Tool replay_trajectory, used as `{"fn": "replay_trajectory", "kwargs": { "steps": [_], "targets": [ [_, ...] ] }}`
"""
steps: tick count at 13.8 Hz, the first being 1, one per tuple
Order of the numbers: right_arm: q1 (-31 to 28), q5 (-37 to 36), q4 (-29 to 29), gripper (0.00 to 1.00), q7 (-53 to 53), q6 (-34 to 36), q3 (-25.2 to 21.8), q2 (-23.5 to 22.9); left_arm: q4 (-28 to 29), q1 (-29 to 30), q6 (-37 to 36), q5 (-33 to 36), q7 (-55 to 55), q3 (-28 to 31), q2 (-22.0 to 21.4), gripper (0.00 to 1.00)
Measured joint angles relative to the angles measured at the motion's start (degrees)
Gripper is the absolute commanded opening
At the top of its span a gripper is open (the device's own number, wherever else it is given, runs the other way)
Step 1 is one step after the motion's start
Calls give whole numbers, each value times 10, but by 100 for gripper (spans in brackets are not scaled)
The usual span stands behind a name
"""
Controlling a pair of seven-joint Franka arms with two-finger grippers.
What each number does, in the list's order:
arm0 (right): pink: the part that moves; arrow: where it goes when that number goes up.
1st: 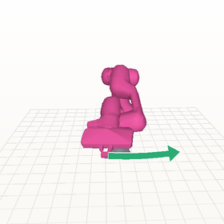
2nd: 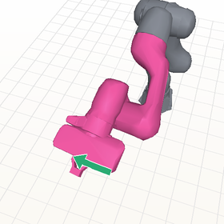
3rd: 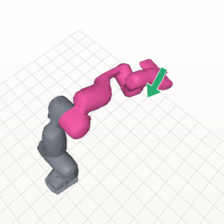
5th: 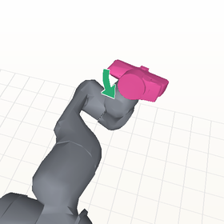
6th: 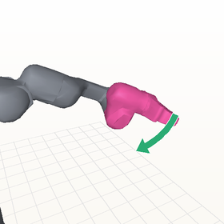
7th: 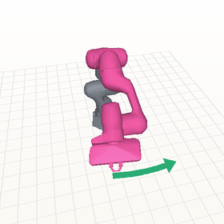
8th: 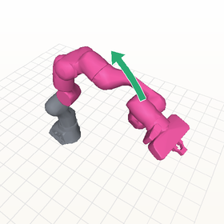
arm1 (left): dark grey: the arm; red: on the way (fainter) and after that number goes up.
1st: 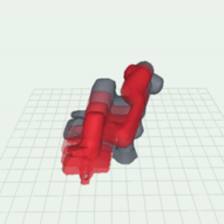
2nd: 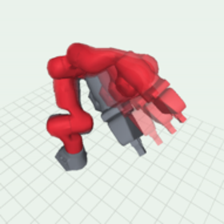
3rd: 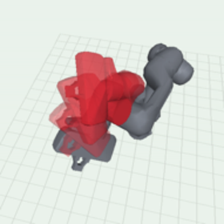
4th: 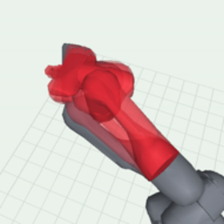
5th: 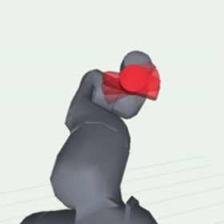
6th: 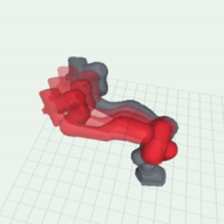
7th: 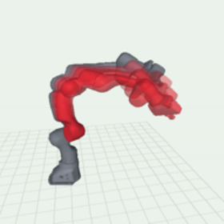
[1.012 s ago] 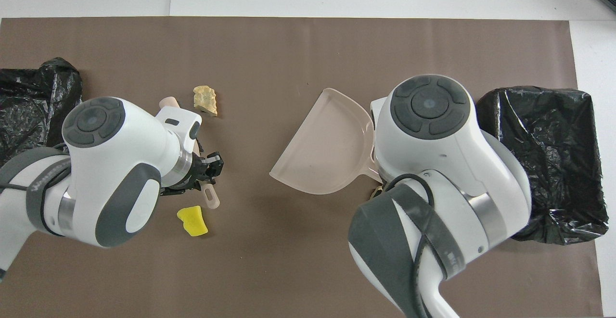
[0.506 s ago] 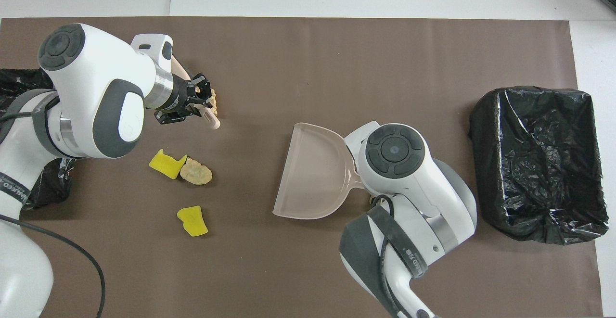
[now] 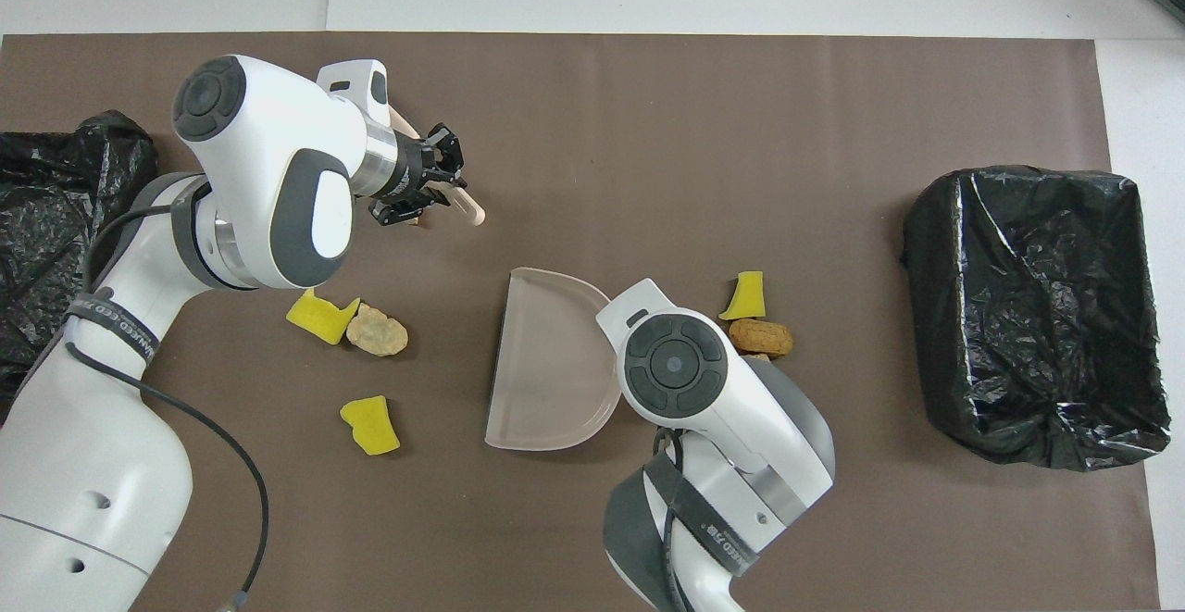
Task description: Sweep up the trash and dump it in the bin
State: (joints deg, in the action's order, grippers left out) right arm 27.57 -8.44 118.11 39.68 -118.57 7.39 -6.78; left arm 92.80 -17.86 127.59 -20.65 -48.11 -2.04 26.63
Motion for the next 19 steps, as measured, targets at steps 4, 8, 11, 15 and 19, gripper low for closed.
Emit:
{"fn": "replay_trajectory", "kwargs": {
  "steps": [4, 8, 11, 15, 19],
  "targets": [
    [7, -11, 7, 0, -35, 5, 0, -8, 40, -23, -20, 0, -41, -1, -13, 0],
    [8, -11, -3, 0, -42, 27, 1, -7, 140, -34, -65, 0, -92, -1, -98, 0],
    [8, -11, -3, 0, -42, 28, 1, -7, 195, -65, -105, 0, -141, -2, -144, 0],
    [8, -11, -3, 0, -42, 28, 1, -7, 209, -89, -133, -1, -172, -3, -183, 0],
    [8, -11, -3, 0, -43, 28, 1, -7, 209, -88, -226, -1, -172, 1, -266, 0]
  ]
}}
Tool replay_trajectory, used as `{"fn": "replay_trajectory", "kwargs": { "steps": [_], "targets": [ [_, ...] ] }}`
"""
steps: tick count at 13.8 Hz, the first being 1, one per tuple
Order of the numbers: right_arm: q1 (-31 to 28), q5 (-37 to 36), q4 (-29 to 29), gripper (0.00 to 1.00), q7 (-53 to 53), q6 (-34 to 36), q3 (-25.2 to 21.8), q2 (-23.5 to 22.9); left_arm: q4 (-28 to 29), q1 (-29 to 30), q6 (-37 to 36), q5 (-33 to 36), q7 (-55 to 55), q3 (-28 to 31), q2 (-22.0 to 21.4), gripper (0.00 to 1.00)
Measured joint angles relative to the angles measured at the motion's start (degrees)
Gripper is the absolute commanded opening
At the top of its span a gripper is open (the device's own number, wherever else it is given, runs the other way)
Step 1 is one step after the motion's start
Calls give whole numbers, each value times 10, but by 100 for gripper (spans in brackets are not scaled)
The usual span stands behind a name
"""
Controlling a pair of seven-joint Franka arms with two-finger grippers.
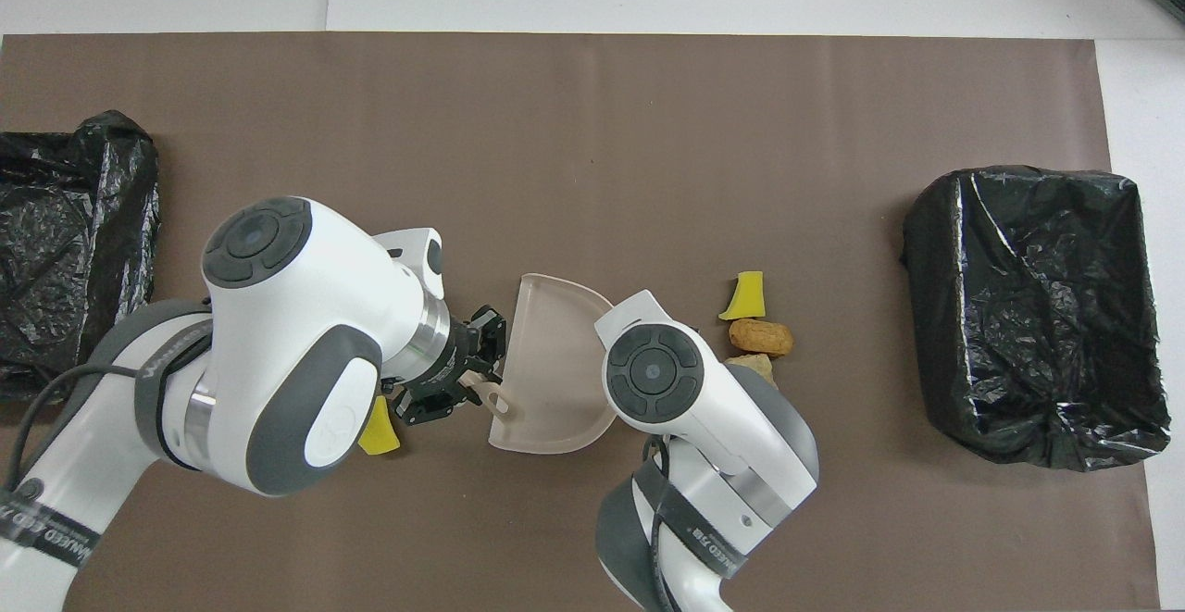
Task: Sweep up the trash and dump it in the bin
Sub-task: 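Sweep the sponge and rock pieces into the dustpan with the left gripper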
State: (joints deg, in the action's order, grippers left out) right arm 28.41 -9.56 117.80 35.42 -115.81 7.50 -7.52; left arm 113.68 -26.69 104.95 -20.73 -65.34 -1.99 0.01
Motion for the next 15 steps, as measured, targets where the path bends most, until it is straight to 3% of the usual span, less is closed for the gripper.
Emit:
{"fn": "replay_trajectory", "kwargs": {
  "steps": [2, 5, 11, 15],
  "targets": [
    [0, 0, 0, 0, 0, 0, 0, 0, 12, 1, -41, 16, 5, 2, -34, 0],
    [1, 0, 0, 0, -13, 0, 0, 0, 79, 12, -45, 77, 74, 5, -69, 0],
    [5, 20, -1, 0, -1, 1, 1, 0, 176, 175, -42, 161, 341, 14, -119, 0],
    [14, 49, -1, 0, -36, 14, 5, 0, 210, 187, -5, 196, 432, 10, -120, 0]
  ]
}}
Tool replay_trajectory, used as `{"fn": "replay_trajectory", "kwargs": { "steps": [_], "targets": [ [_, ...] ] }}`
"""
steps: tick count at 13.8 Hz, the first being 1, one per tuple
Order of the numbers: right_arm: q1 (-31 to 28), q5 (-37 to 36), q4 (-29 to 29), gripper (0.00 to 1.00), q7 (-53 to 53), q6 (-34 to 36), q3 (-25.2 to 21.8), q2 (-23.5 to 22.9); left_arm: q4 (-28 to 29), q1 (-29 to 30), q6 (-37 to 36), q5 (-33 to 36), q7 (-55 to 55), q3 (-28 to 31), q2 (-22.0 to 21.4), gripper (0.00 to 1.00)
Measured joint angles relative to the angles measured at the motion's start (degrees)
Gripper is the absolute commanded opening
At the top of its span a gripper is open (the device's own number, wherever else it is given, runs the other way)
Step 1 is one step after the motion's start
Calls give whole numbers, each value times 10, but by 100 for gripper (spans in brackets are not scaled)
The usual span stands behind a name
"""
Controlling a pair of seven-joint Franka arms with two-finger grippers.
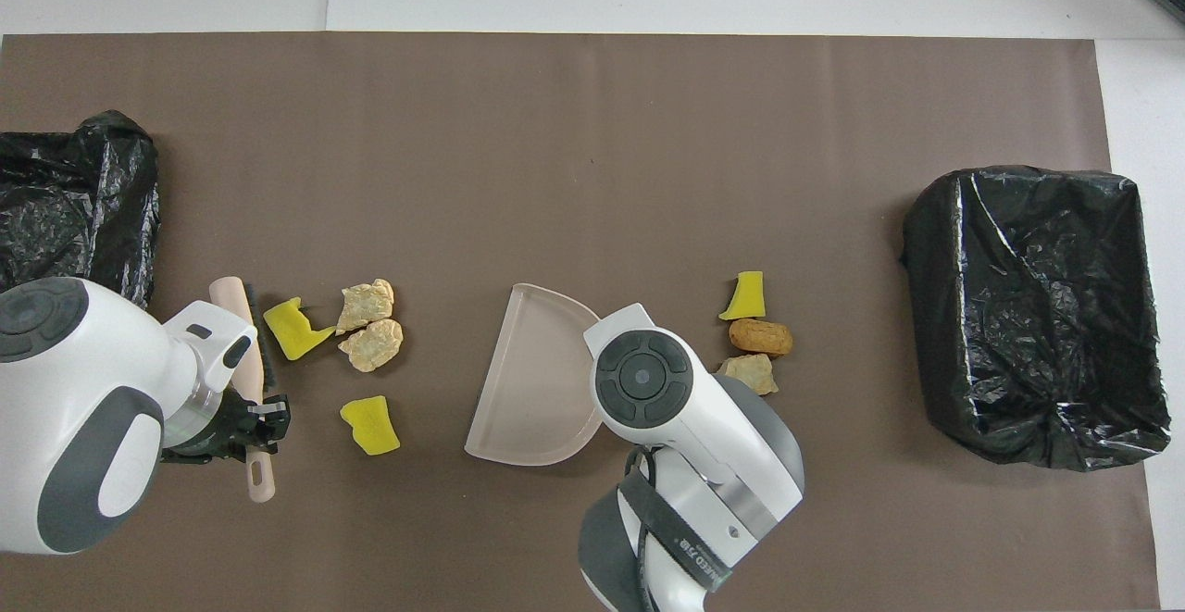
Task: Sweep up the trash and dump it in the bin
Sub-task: 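Sweep the sponge and rock pieces into the dustpan with the left gripper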
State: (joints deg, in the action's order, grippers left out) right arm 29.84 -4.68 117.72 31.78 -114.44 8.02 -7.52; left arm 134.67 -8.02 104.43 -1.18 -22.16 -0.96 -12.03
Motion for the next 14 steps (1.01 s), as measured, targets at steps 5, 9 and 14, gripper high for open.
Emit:
{"fn": "replay_trajectory", "kwargs": {
  "steps": [5, 9, 14],
  "targets": [
    [1, 0, 0, 0, 0, 0, 0, 0, 8, 2, 75, 1, 146, -2, 35, 0],
    [1, 0, 1, 0, 0, 0, 0, 0, 8, -42, 117, 1, 175, -11, 58, 0],
    [1, 0, 1, 0, 0, 0, 0, 0, 8, -153, 122, -6, 171, -15, 64, 0]
  ]
}}
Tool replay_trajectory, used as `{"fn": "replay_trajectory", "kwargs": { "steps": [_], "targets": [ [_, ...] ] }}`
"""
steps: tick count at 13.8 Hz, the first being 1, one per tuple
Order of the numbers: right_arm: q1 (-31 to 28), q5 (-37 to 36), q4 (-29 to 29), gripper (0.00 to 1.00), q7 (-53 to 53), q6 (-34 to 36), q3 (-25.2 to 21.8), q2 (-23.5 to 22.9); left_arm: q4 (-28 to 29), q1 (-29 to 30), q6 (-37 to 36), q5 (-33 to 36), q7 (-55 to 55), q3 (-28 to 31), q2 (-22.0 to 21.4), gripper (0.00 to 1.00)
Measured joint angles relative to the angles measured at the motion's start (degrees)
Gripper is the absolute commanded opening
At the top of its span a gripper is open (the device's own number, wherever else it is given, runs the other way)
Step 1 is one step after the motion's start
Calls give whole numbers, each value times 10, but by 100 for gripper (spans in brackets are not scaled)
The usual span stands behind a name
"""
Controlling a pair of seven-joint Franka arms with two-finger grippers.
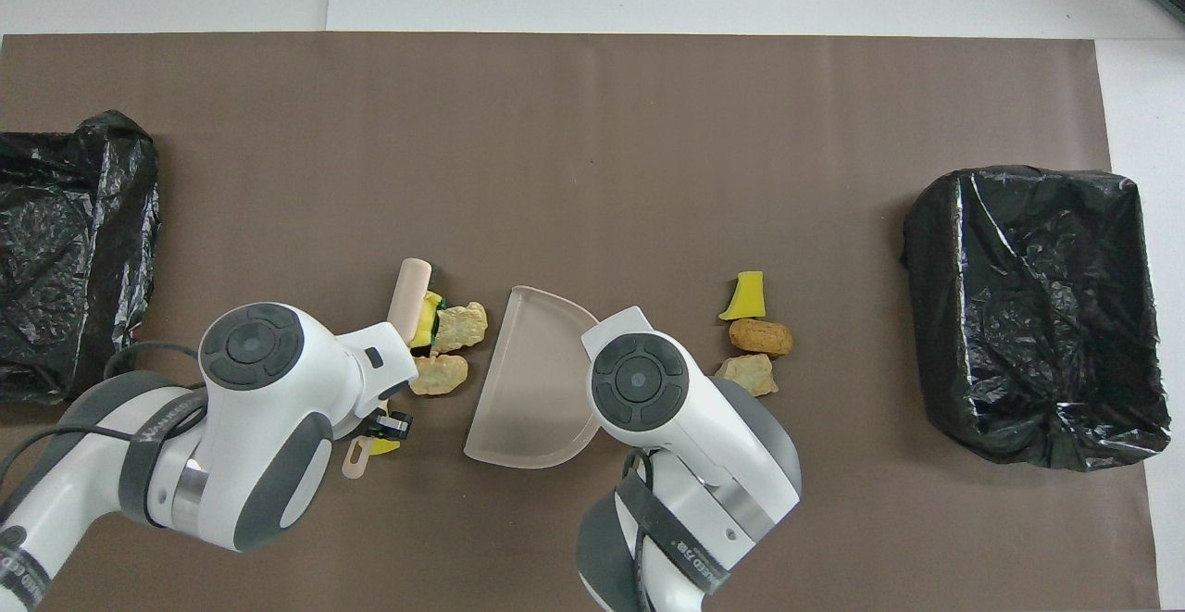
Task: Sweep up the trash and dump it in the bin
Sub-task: 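Sweep the sponge and rock pieces into the dustpan with the left gripper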
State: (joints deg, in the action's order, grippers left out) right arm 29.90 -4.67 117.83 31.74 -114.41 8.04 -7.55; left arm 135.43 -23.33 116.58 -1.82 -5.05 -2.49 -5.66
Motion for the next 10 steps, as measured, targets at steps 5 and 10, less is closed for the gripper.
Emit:
{"fn": "replay_trajectory", "kwargs": {
  "steps": [5, 10],
  "targets": [
    [0, 0, 1, 0, 0, 5, 0, 0, -5, -86, -3, -53, -28, -1, -5, 0],
    [0, 0, 1, 0, 0, 5, 0, 0, -42, -109, -64, -64, -112, 2, -22, 0]
  ]
}}
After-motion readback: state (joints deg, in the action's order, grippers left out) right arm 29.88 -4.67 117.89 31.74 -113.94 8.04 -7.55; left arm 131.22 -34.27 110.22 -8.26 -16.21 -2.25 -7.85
